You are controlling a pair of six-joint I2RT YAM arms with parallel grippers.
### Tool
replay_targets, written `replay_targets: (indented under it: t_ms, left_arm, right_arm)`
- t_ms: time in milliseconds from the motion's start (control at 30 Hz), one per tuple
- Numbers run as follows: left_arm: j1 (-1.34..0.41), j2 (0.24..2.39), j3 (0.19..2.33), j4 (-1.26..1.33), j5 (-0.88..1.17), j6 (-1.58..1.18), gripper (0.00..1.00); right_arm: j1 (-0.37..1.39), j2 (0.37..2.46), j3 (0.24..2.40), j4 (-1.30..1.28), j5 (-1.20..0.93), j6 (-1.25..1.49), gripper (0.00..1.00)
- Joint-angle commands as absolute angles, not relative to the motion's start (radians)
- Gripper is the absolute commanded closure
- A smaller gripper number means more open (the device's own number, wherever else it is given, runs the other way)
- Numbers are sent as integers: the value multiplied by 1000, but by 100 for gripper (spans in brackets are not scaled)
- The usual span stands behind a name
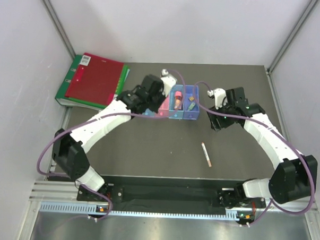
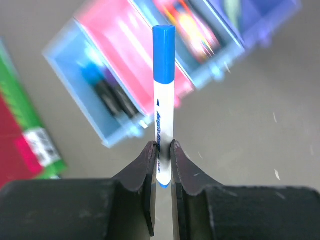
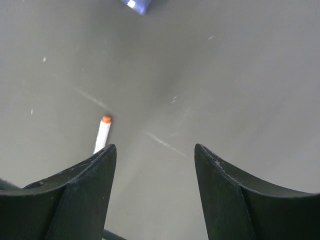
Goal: Sort the stationery into containers
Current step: Place the pen in the storage box.
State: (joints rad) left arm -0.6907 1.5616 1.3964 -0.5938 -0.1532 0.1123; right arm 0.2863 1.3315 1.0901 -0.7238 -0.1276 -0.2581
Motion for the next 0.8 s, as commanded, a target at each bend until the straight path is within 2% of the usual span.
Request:
replay_targets:
  t_ms: [0, 233, 767]
  left_arm:
    - [-606, 1586, 1489, -493, -163, 124, 100]
    - [-529, 1771, 1532, -431, -127, 46, 100]
    - [-499, 1973, 1698, -393, -98, 5, 100]
  right_arm:
    - [331, 1315, 1036, -730, -198, -271, 36]
    - [471, 1351, 968, -712, -178, -311, 37]
    - [522, 1525, 968, -634, -167, -311, 40]
